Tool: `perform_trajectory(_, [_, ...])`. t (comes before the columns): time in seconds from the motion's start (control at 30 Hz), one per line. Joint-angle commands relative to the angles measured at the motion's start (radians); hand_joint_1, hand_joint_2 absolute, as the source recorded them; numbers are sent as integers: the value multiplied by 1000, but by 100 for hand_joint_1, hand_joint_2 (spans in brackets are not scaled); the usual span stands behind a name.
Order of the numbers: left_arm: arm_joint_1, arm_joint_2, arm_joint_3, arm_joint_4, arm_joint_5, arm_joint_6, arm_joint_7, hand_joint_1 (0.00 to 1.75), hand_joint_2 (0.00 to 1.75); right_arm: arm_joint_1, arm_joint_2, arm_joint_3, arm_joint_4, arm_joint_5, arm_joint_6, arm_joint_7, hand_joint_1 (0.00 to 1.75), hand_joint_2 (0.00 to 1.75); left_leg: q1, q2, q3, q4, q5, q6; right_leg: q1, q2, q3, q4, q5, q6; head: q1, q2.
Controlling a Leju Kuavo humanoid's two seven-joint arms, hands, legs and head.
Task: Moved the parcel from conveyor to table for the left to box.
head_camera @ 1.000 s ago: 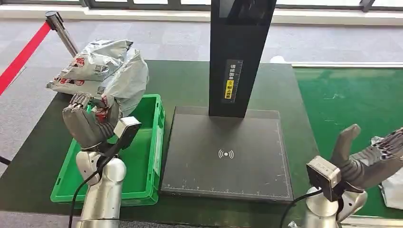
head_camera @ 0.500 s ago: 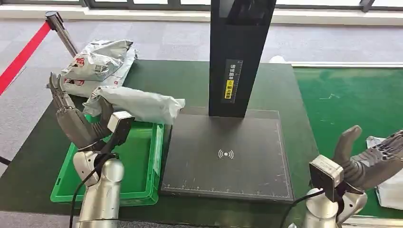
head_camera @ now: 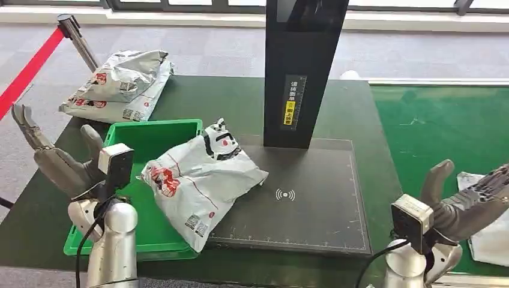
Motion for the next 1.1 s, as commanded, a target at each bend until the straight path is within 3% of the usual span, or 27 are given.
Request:
perform_trajectory(0.03, [-3,-18,53,8,20,-1,10,0,175,-41,-31,25,49,11,-4,14,0,175,0,3,1,0,0,1,1,1,1,-1,1,0,0,0])
perform_trajectory(0.37, [-3,-18,53,8,20,-1,10,0,175,-41,-31,25,49,11,-4,14,0,175,0,3,2,-1,0,0,1,0,2,-2,1,-1,0,0])
perform_trajectory(0.5, [-5,-18,17,56,94,-1,-61,0,175,-40,-31,19,50,10,-4,12,0,175,0,1,2,-1,1,1,1,-2,2,-2,1,0,0,0])
perform_trajectory(0.53, [-49,12,-109,32,14,-1,65,0,175,-51,-64,24,54,-3,-4,35,0,175,0,0,1,-1,0,0,0,-1,1,-1,0,0,0,0])
perform_trajectory(0.57, [34,-11,-151,14,86,-1,37,0,175,-36,-35,15,42,9,-4,16,0,175,0,1,2,-1,1,1,0,-2,2,-2,1,0,0,0])
perform_trajectory(0.63, [3,-18,-252,198,238,-1,-143,0,175,-29,-47,16,41,-2,-4,21,0,175,0,-2,1,0,1,0,0,-4,2,-1,0,0,0,0])
perform_trajectory(0.67, [3,13,-396,217,312,-41,-211,0,175,-31,-60,31,52,-14,-4,25,0,175,0,-5,1,-1,2,1,0,-7,3,-2,0,0,0,0])
perform_trajectory(0.73, [31,46,-549,129,351,-99,-212,0,175,-45,-71,50,64,-8,-4,46,0,175,0,-7,1,-1,2,1,0,-10,4,-3,0,1,0,0])
perform_trajectory(0.77, [33,75,-626,96,402,-198,-224,0,175,-49,-83,67,75,-12,-4,53,0,175,0,-5,-1,1,1,1,0,-7,1,-2,0,0,0,0])
perform_trajectory(0.87, [23,105,-756,84,372,-313,-190,0,175,-54,-95,82,101,-22,-4,46,0,175,1,-1,-1,0,1,2,0,-3,2,-3,1,1,0,0])
perform_trajectory(0.93, [-6,106,-823,160,220,-294,-117,0,175,-57,-87,71,106,-26,-4,28,0,175,0,-1,1,-1,1,2,-1,-4,3,-4,1,1,0,0])
perform_trajectory(1.1, [-90,98,-860,388,101,-383,9,0,175,-49,-79,48,93,-26,-4,17,0,175,-1,-4,2,-2,1,1,-2,-6,4,-4,1,0,0,0])
